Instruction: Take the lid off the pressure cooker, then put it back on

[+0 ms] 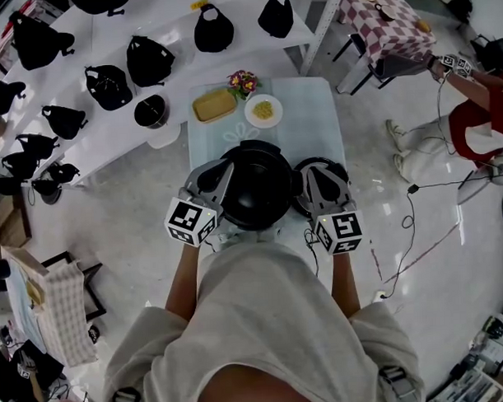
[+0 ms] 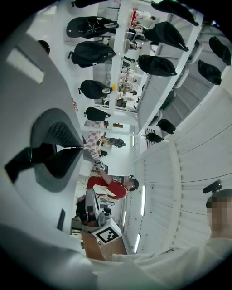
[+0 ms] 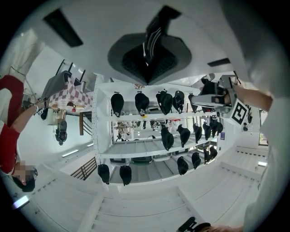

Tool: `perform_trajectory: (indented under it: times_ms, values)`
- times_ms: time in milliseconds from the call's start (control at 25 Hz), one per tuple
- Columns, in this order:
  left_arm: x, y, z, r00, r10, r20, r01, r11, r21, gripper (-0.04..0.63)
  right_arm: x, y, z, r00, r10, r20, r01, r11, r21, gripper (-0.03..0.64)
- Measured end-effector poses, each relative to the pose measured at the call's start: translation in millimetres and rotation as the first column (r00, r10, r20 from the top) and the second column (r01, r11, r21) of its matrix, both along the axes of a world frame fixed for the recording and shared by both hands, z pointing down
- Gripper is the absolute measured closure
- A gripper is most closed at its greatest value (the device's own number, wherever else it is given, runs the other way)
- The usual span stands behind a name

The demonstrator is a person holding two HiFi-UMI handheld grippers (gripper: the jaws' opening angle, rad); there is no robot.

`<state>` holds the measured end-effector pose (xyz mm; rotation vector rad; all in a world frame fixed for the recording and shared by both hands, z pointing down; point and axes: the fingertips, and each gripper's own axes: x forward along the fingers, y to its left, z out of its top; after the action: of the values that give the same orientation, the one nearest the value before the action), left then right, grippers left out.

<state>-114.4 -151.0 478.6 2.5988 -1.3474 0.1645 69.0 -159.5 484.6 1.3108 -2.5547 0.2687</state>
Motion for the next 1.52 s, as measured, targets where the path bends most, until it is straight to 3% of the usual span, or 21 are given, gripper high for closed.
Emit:
perform_trajectory:
  times_ms: [80, 160, 280, 400, 600, 800, 1120, 1400, 1520]
  values:
    - [2.5, -0.4, 1.4, 1.000, 0.007, -0.002, -0.007, 1.000, 0.002, 0.580, 2.9, 1.6, 2.4, 1.000, 0.002, 0.015, -0.002, 1.000, -0.006, 0.600]
    - [7.0, -1.9, 3.4, 1.000, 0.022, -0.012, -0.022, 1.000, -0.005, 0.566, 4.6, 2.8, 4.6, 0.999, -0.005, 0.034, 0.006, 1.000, -0.020, 0.416]
    - [16.2, -4.2, 7.5, 0.998, 0.060, -0.018, -0.061, 0.998, -0.031, 0.380, 8.5, 5.9, 12.4, 1.000, -0.015, 0.022, 0.016, 0.999, -0.049, 0.347]
    - [26.6, -4.3, 9.8, 0.996, 0.091, -0.007, -0.092, 0.995, -0.036, 0.312, 21.8, 11.6, 29.9, 1.000, -0.007, -0.013, 0.006, 0.995, -0.098, 0.313]
    - [39.5, -5.0, 12.4, 0.992, 0.125, -0.010, -0.125, 0.991, -0.039, 0.285, 57.5, 23.5, 80.6, 0.996, 0.037, -0.082, -0.055, 0.972, -0.230, 0.298]
    - [44.3, -5.6, 11.4, 0.992, 0.124, -0.012, -0.125, 0.992, -0.036, 0.287, 84.3, 25.4, 140.8, 0.987, 0.044, -0.153, -0.099, 0.922, -0.373, 0.298]
    - [39.5, -4.2, 11.6, 0.994, 0.106, -0.003, -0.106, 0.993, -0.050, 0.287, 106.5, 10.0, 243.0, 0.941, -0.113, -0.319, -0.101, 0.805, -0.584, 0.298]
    - [29.9, -1.9, 15.3, 0.997, 0.082, 0.009, -0.081, 0.994, -0.067, 0.287, 117.1, 2.6, 295.0, 0.878, -0.256, -0.404, -0.120, 0.699, -0.705, 0.299]
    - [23.4, -2.2, 14.8, 0.997, 0.070, 0.012, -0.069, 0.995, -0.069, 0.287, 117.4, -0.2, 307.1, 0.864, -0.270, -0.424, -0.144, 0.676, -0.723, 0.299]
